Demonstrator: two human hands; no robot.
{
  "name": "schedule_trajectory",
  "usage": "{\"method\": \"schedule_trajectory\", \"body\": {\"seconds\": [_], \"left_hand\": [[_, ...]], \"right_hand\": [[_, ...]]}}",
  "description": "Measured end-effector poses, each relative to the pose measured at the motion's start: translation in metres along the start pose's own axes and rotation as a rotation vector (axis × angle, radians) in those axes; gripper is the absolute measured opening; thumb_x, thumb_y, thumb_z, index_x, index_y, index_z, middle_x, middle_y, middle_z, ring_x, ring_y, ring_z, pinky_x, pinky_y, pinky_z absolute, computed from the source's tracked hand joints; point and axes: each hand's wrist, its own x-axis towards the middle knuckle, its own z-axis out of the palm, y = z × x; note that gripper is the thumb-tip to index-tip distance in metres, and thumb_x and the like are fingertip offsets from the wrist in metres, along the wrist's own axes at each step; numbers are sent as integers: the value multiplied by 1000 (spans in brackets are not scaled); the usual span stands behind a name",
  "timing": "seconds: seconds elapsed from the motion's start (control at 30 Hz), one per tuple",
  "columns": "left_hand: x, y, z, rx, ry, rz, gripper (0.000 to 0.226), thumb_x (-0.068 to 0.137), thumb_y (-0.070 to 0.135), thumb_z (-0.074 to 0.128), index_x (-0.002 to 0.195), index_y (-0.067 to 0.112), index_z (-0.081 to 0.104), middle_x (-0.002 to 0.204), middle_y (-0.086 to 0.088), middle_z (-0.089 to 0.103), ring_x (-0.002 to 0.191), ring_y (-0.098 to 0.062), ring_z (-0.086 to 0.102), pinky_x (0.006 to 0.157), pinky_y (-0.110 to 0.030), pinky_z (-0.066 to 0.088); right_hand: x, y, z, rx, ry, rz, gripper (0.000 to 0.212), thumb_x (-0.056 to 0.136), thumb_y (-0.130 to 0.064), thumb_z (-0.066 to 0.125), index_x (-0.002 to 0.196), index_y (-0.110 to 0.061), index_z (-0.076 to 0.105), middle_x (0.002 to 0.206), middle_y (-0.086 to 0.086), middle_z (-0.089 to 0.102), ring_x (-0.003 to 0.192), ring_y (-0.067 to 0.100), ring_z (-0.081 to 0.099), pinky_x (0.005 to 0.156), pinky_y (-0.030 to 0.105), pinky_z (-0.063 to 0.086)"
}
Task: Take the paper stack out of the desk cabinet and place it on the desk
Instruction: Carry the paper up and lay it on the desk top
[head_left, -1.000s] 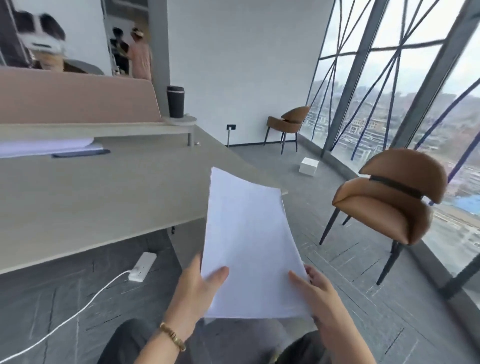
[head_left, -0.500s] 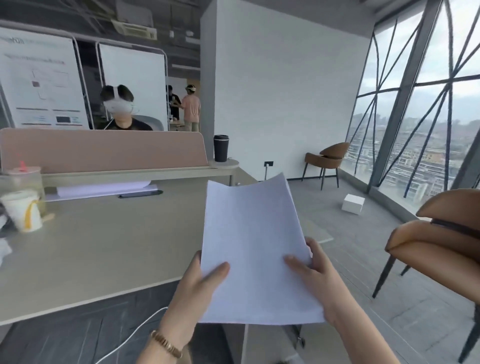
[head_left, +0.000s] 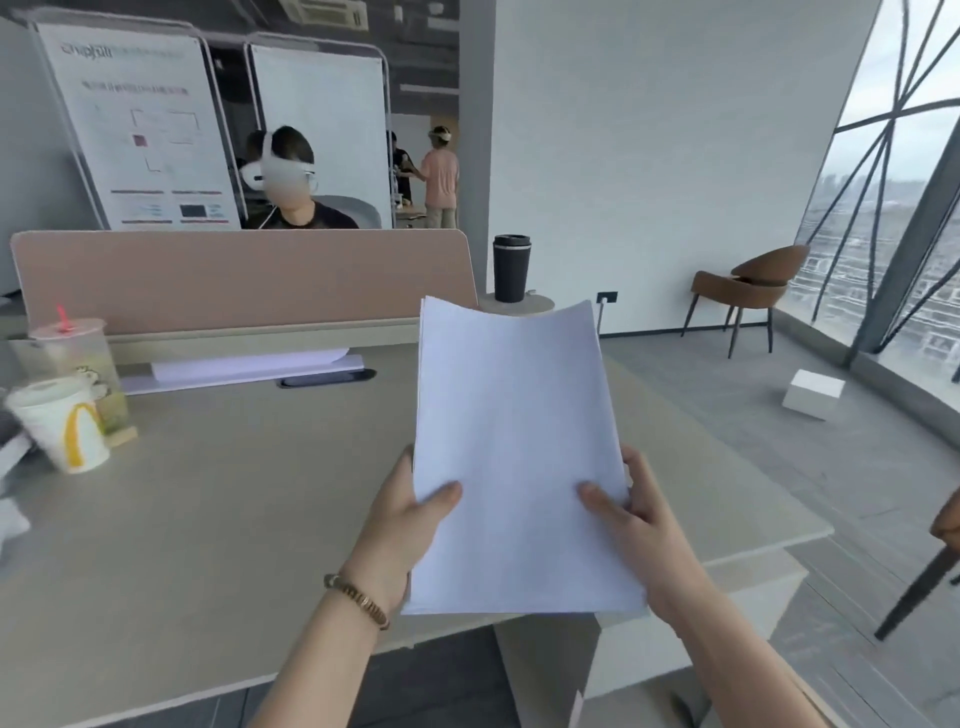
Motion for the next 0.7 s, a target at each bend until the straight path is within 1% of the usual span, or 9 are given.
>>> {"method": "schedule_trajectory", "body": {"seconds": [0.1, 0.2, 0.3, 0.37, 0.43, 0.5, 0.57, 0.6, 0.7], "left_hand": [[19, -6, 3, 100, 64, 65, 38, 92, 8, 59, 108, 42, 56, 114, 20, 69, 104, 2, 65, 87, -27, 50], [37, -13, 7, 137, 110, 93, 35, 92, 9, 59, 103, 42, 55, 107, 24, 69, 99, 7, 64, 88, -28, 50], [50, -19, 14, 140, 140, 104, 36, 92, 9, 59, 104, 42, 54, 104, 27, 69, 96, 9, 64, 86, -26, 49], [58, -22, 17, 138, 141, 114, 38, 93, 9, 59, 109, 43, 54, 107, 28, 69, 101, 8, 63, 89, -26, 49], [66, -25, 18, 156, 147, 130, 42, 94, 8, 59, 111, 45, 53, 110, 30, 68, 106, 8, 62, 92, -24, 48], [73, -30, 19, 177, 161, 156, 46, 94, 8, 58, 117, 47, 52, 116, 30, 66, 112, 8, 60, 94, -21, 45], [79, -36, 20, 168, 180, 174, 45, 95, 7, 58, 124, 41, 53, 123, 25, 66, 116, 6, 59, 99, -23, 44], [82, -40, 22, 154, 190, 173, 44, 95, 7, 59, 126, 38, 54, 124, 22, 66, 116, 6, 59, 101, -24, 43], [83, -55, 27, 96, 231, 149, 42, 94, 5, 60, 124, 34, 57, 122, 20, 67, 113, 8, 60, 102, -26, 45]], "right_hand": [[25, 10, 7, -76, 12, -36, 25, 94, -19, 64, 113, -27, 50, 104, 1, 73, 89, 21, 73, 68, 33, 57], [47, 21, 13, -232, 15, -83, 31, 84, -25, 58, 111, -32, 44, 103, -8, 64, 93, 22, 66, 76, 46, 55], [64, 29, 12, -271, -3, -95, 34, 84, -22, 54, 107, -43, 42, 99, -21, 63, 92, 18, 65, 78, 47, 54], [77, 33, 7, -260, -1, -90, 36, 83, -22, 56, 111, -42, 44, 101, -18, 67, 94, 22, 67, 81, 52, 56], [90, 38, 4, -254, -7, -82, 38, 86, -15, 59, 112, -38, 45, 103, -14, 68, 96, 22, 68, 85, 54, 55], [99, 41, 5, -262, -15, -88, 38, 90, -6, 58, 110, -35, 44, 100, -22, 66, 97, 9, 66, 86, 42, 55], [105, 45, 9, -278, -8, -102, 37, 92, -2, 55, 109, -32, 42, 98, -25, 64, 90, -7, 62, 76, 22, 51], [106, 47, 11, -286, 5, -103, 34, 93, -1, 54, 108, -29, 42, 99, -22, 64, 88, -8, 61, 70, 14, 48], [107, 60, 19, -308, 20, -115, 32, 94, -1, 53, 103, -29, 40, 102, -16, 61, 88, 0, 60, 64, 8, 45]]}}
